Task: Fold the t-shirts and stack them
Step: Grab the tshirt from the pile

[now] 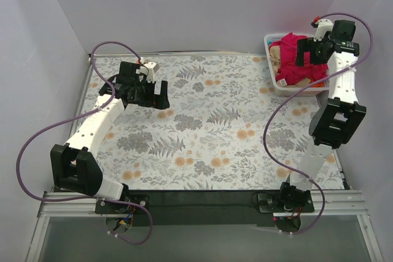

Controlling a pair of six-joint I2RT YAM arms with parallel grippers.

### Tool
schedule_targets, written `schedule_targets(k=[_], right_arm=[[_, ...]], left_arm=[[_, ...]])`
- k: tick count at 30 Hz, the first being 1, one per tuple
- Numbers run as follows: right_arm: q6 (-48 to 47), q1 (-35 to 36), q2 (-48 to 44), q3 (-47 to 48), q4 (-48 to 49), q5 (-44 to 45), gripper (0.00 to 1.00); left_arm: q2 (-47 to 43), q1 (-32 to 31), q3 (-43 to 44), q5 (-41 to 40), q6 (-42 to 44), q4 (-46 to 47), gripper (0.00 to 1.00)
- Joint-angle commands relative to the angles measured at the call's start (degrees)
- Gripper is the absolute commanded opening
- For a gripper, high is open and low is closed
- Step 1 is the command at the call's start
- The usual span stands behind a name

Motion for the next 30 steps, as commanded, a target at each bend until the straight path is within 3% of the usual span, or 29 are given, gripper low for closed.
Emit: schedule_targets(k=[1, 5, 14, 17, 18, 20, 21, 23, 30], right_arm=[[2.3, 0.0, 6.4, 8.1, 5.6, 3.0, 0.98], [4.3, 0.0, 14.4, 15.1, 12.6, 3.5, 0.98], [5.8, 0.3, 22.7, 17.7, 21.3, 4.2, 0.95], [6.0, 0.3, 22.8, 18.3, 21.8, 4.3, 0.72], [6.0, 0.3, 22.4, 17.8, 21.9, 3.3, 0.55], [6.0, 0.3, 20.3, 17.0, 21.9, 1.8, 0.39], [6.1, 0.3, 19.5, 16.6, 21.9, 1.1, 0.18], [7.0, 0.3, 16.5, 15.6, 21.9, 0.1, 0.01], [11.7, 0.3, 1.8, 11.2, 21.9, -5.5, 0.01]], left_arm=[[-3.0, 1.1, 0.5, -1.6, -0.7, 1.9, 0.98], [-1.7, 1.6, 0.8, -3.9, 0.0, 0.5, 0.98], [-1.2, 2.0, 0.7, -7.5, 1.2, -1.3, 0.98], [-1.6, 2.1, 0.7, -8.6, 1.3, -1.8, 0.98], [-1.8, 2.1, 0.7, -8.6, 1.2, -1.6, 0.98], [-2.3, 2.1, 0.4, -8.7, 0.9, -1.4, 0.98], [-2.3, 2.1, 0.1, -8.7, 0.8, -1.2, 0.98], [-2.5, 2.2, -0.1, -9.1, 0.7, -0.7, 0.98], [-2.4, 3.2, 2.0, -7.8, -1.2, -0.6, 0.98]])
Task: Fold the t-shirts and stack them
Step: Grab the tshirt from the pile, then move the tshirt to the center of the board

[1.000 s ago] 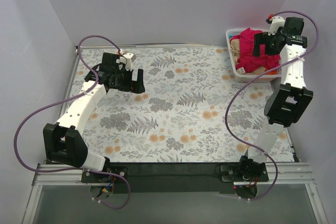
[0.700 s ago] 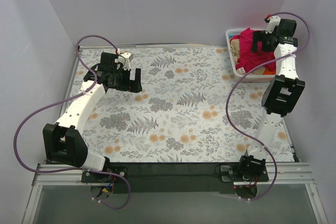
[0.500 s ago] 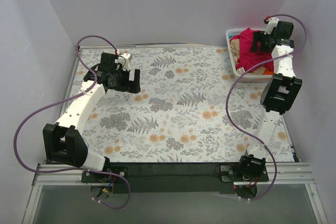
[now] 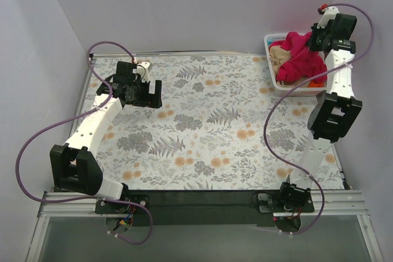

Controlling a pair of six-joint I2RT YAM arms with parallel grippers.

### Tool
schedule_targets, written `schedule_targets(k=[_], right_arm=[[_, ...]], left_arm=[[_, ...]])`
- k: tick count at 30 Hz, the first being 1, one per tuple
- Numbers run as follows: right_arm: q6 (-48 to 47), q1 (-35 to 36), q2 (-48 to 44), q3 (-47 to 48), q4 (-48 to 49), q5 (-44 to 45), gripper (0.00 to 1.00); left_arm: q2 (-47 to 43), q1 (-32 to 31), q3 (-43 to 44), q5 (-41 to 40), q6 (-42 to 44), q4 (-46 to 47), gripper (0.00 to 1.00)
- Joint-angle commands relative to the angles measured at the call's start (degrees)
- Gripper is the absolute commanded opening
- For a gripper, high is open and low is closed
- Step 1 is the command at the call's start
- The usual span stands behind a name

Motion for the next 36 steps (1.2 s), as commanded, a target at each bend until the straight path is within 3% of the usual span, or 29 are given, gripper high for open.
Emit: schedule_targets(k=[1, 12, 18, 26, 36], right_arm=[[3.7, 0.2, -14.2, 0.0, 4.3, -5.2, 0.01], [10.1, 3.2, -31.9, 2.3, 7.1, -12.5, 0.01], [5.8, 17.6, -38.8, 1.1, 12.8, -7.0, 0.01], [6.6, 29.1, -41.6, -0.1, 22.4, -1.5, 0.01], [4.8, 47.3, -46.7, -15.2, 25.2, -2.7, 0.01]], left_arm=[[-2.6, 1.5, 2.2, 1.0, -1.5, 0.7, 0.98], [-2.4, 9.2, 3.3, 9.3, -5.8, 3.4, 0.98], [-2.2, 14.4, 3.6, 14.5, -7.7, 3.5, 0.98], [-5.3, 15.9, 2.5, 14.7, -7.0, 4.2, 0.98], [-8.0, 20.0, 2.8, 17.3, -8.4, 4.0, 0.98]])
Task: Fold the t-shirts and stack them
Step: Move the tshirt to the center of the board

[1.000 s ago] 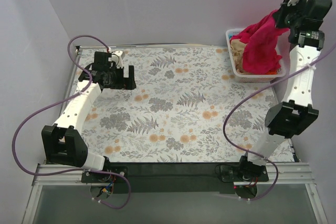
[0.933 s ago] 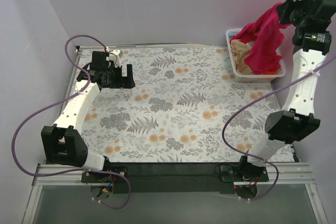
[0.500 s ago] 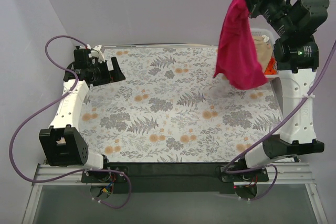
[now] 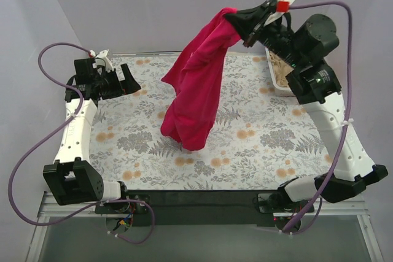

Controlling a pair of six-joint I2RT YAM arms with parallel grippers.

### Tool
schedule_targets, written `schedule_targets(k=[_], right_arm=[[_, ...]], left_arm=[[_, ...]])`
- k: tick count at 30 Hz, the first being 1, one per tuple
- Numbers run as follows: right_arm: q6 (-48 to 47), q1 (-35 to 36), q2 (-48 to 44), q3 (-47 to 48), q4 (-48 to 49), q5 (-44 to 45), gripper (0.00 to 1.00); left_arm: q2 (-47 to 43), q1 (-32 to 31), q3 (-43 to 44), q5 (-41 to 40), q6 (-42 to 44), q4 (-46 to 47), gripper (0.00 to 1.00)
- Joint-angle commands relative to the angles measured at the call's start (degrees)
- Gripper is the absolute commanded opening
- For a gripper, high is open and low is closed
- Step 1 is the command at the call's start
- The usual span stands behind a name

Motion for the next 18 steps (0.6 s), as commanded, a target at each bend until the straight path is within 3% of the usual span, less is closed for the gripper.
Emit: schedule_targets(k=[1, 9, 14, 15, 17, 18], right_arm=[[-2.1, 4.8, -3.2, -6.7, 5.2, 2.2, 0.01], [-5.3, 9.7, -6.5, -27.4, 10.4, 3.3, 0.01], [-1.5, 11.5, -1.6, -33.9, 11.1, 0.1, 0.01], [0.8, 11.7, -0.3, -33.8, 11.1, -1.3, 0.06], [2.4, 11.8, 3.3, -33.0, 10.6, -2.7, 0.26], [3.0, 11.6, 3.9, -32.5, 10.4, -2.2, 0.49]], left_arm=[[-3.4, 2.3, 1.0, 2.9, -1.4, 0.6, 0.98], [-6.3, 3.4, -1.4, 5.1, 0.7, -0.7, 0.98], [-8.3, 3.5, -3.8, 7.4, 2.1, -1.6, 0.98], [-8.5, 3.6, -4.1, 8.0, 2.4, -1.8, 0.98], [-8.4, 3.5, -4.8, 9.5, 3.0, -2.4, 0.98], [-8.4, 3.5, -5.1, 12.0, 3.3, -2.4, 0.98]])
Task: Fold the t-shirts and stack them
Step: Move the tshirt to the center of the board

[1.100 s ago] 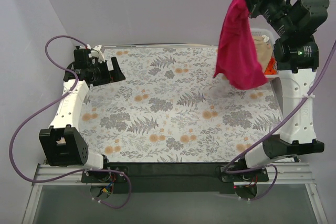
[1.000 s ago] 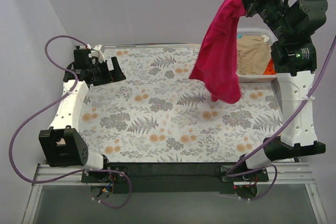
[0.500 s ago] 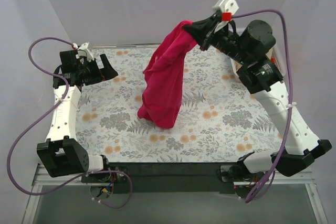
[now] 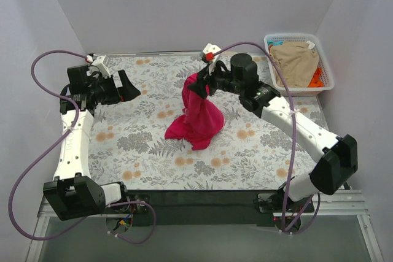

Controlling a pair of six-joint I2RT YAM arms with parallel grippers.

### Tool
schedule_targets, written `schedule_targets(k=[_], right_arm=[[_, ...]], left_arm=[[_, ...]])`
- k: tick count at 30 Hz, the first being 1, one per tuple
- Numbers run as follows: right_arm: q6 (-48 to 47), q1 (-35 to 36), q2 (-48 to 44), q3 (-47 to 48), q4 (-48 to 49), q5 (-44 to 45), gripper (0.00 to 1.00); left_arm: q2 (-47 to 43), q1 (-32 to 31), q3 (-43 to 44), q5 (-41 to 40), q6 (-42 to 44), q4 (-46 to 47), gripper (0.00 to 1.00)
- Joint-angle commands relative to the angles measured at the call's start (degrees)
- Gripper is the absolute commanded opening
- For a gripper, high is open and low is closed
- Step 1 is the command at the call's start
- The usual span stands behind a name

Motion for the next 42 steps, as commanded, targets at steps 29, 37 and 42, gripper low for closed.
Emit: schedule_targets(k=[29, 37, 42], right_arm=[[-2.1, -21.4, 21.6, -2.8, -19.3, -21.8, 0.76], [0.1, -20.6, 27.6, -1.9, -17.9, -26.5, 0.68], [0.4, -19.6, 25.6, -5.1, -16.9, -26.5, 0.32]], left_arm=[[17.7, -32.1, -9.0, -11.7, 19.5, 12.5, 0.79], [22.3, -32.0, -3.6, -7.5, 11.5, 12.9, 0.3], [22.8, -29.1, -1.2, -5.0, 7.5, 10.1, 0.0]])
